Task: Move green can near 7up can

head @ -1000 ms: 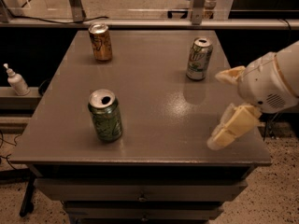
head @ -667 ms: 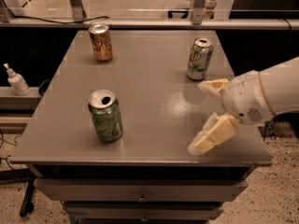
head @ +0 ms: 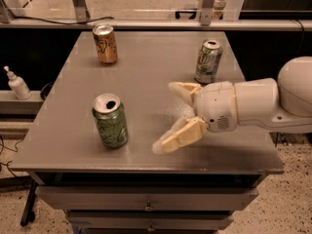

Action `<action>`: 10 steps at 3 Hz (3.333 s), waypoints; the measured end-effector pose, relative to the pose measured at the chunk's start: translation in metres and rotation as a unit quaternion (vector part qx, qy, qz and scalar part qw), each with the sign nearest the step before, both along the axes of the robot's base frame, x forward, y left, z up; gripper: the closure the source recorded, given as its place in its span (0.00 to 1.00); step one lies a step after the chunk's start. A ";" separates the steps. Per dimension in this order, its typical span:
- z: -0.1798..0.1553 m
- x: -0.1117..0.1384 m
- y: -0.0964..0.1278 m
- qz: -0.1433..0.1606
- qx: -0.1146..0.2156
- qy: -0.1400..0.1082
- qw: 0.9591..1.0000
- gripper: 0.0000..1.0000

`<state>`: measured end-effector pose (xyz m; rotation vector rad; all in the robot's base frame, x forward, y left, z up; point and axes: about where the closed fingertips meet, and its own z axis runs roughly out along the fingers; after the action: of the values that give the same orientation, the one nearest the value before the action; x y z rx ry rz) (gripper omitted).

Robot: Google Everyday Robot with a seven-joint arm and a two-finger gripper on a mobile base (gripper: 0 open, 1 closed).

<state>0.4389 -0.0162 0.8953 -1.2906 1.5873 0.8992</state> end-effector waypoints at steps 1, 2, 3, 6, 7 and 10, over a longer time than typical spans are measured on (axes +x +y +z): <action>0.007 -0.002 0.010 0.007 0.015 -0.001 1.000 0.00; 0.011 -0.006 0.001 0.008 0.030 -0.002 1.000 0.00; 0.008 -0.015 0.006 0.009 0.060 -0.009 0.998 0.00; -0.024 -0.016 0.092 0.055 0.077 -0.026 0.995 0.00; -0.034 -0.009 0.111 0.046 0.069 -0.034 0.996 0.00; -0.035 0.024 0.113 -0.004 0.054 -0.069 0.996 0.64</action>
Offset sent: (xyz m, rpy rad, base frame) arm -0.0113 -0.0175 0.0181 0.1274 -0.0042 0.0072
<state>0.4624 0.0970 0.8606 -1.2421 1.4178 0.8604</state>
